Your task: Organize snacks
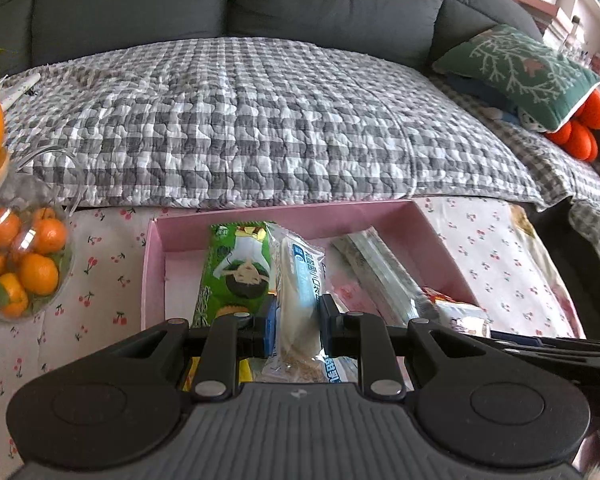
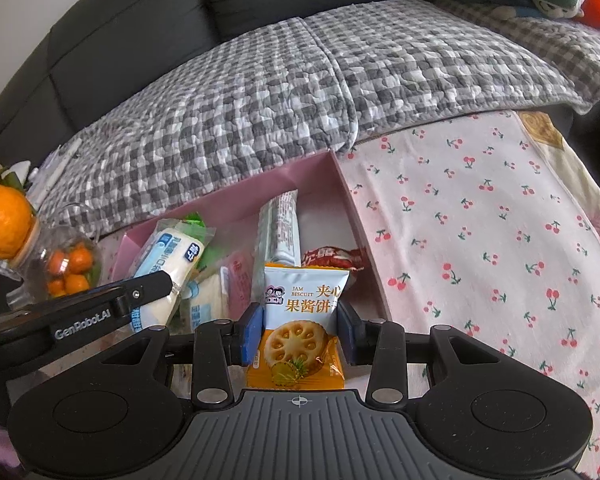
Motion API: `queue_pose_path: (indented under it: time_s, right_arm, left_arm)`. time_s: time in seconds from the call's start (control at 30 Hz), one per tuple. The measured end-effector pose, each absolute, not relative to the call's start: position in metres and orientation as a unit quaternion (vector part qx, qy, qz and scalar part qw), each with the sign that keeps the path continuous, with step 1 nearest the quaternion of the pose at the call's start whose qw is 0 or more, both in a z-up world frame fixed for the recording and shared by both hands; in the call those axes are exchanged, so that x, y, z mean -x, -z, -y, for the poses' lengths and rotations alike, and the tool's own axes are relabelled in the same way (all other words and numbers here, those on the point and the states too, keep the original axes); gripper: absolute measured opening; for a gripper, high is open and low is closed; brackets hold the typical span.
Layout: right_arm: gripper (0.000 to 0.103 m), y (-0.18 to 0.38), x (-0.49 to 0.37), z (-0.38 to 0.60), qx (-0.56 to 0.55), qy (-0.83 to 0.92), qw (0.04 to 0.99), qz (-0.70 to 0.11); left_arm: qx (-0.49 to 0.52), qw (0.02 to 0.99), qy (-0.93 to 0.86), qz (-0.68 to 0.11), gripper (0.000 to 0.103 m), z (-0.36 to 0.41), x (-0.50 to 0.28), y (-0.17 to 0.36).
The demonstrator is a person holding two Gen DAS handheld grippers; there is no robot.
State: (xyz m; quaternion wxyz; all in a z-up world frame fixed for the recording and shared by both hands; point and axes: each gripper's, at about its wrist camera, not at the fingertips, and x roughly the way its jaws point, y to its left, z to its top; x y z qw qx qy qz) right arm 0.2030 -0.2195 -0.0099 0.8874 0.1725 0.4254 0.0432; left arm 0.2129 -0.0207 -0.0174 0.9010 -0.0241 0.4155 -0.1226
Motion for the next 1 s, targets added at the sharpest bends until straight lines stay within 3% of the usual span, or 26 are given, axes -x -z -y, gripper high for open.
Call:
queue_pose_path:
  time_s: [0.2,0.33,0.43,0.53,1.0]
  right_arm:
    - [0.04,0.012,-0.208,0.218,-0.171,-0.056,0.888,-0.423]
    - [0.041,0.01,-0.208,0.216,-0.164,-0.064,0.89,-0.42]
    - [0.051,0.008,-0.207,0.216,-0.165,-0.063,0.892,-0.416]
    - [0.051,0.007,-0.206,0.217,-0.167,-0.062,0.892,-0.415]
    - [0.067,-0.007,-0.185,0.219,-0.16,-0.063,0.898,-0.405]
  left_arm:
    - [0.028,0.907,0.12,-0.403,0.02,0.019,-0.222,0.02]
    - [0.029,0.909,0.114,-0.401,0.035,0.019,-0.226,0.02]
    - [0.03,0.909,0.111,-0.4,0.044,0.018,-0.225,0.019]
    - [0.029,0.911,0.108,-0.398,0.052,0.017,-0.223,0.018]
    - [0.023,0.911,0.104,-0.398,0.073,0.01,-0.196,0.006]
